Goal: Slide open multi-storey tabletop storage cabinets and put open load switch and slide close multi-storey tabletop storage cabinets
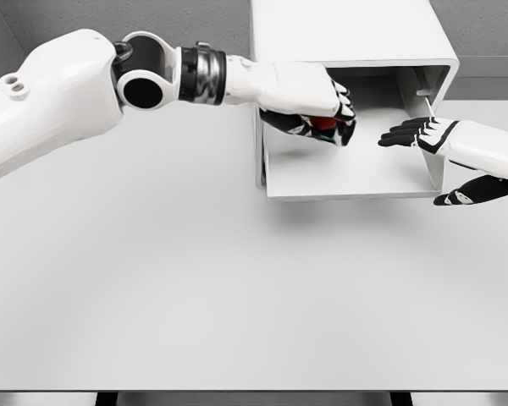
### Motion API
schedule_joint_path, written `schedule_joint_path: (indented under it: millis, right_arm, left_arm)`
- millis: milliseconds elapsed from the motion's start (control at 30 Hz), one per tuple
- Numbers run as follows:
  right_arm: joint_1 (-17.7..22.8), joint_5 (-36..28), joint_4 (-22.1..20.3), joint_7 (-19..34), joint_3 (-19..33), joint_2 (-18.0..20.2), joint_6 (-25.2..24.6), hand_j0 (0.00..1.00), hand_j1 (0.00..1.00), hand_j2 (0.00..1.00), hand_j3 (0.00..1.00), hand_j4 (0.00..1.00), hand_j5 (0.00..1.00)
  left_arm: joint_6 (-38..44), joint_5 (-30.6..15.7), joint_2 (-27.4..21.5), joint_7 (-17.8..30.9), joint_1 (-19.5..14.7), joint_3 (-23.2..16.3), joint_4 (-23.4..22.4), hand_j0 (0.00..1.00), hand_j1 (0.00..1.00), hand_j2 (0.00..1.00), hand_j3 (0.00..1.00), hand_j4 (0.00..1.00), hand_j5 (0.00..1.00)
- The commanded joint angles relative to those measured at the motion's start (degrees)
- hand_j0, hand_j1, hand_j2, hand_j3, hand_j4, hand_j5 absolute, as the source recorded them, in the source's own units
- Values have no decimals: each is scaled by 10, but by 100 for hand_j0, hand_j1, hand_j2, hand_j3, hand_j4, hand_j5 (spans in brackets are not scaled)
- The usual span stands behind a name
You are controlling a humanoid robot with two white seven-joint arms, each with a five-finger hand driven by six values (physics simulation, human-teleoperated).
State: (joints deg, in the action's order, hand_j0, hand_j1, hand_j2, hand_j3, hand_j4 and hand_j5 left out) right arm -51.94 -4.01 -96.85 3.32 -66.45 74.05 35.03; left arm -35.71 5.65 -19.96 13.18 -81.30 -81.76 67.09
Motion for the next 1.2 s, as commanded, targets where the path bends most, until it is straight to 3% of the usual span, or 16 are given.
schedule_joint_path:
  millis: [0, 100, 267, 500, 1000, 1067, 1167]
  right_arm:
    - [0, -4, 0, -1, 1, 0, 0, 100, 100, 100, 100, 100, 100]
    - [0, -4, 0, 0, 1, 0, 0, 100, 100, 100, 100, 100, 100]
    - [2, -4, 0, 0, 1, 0, 0, 100, 100, 100, 100, 100, 100]
    - [3, -4, 0, 0, 1, 0, 0, 100, 100, 100, 100, 100, 100]
    - [9, -4, 0, -1, 1, 0, 0, 100, 100, 100, 100, 100, 100]
    - [9, -4, 0, -1, 1, 0, 0, 100, 100, 100, 100, 100, 100]
    - [11, -4, 0, -1, 1, -2, 0, 100, 100, 100, 100, 100, 100]
  left_arm:
    - [7, 2, 1, -5, 0, 3, -4, 68, 68, 68, 68, 68, 68]
    - [7, 2, 0, -6, 0, 4, 0, 75, 75, 75, 75, 75, 75]
    - [7, 2, 0, -7, 0, 4, 3, 100, 100, 100, 100, 100, 100]
    - [7, -1, -3, -7, 4, 7, 14, 100, 100, 100, 100, 100, 100]
    - [7, -17, -68, -19, 13, 34, 109, 100, 100, 100, 100, 100, 100]
    - [7, -27, -75, -19, 13, 35, 132, 100, 100, 100, 100, 100, 100]
    - [7, -48, -125, -19, 14, 43, 205, 100, 100, 100, 100, 100, 100]
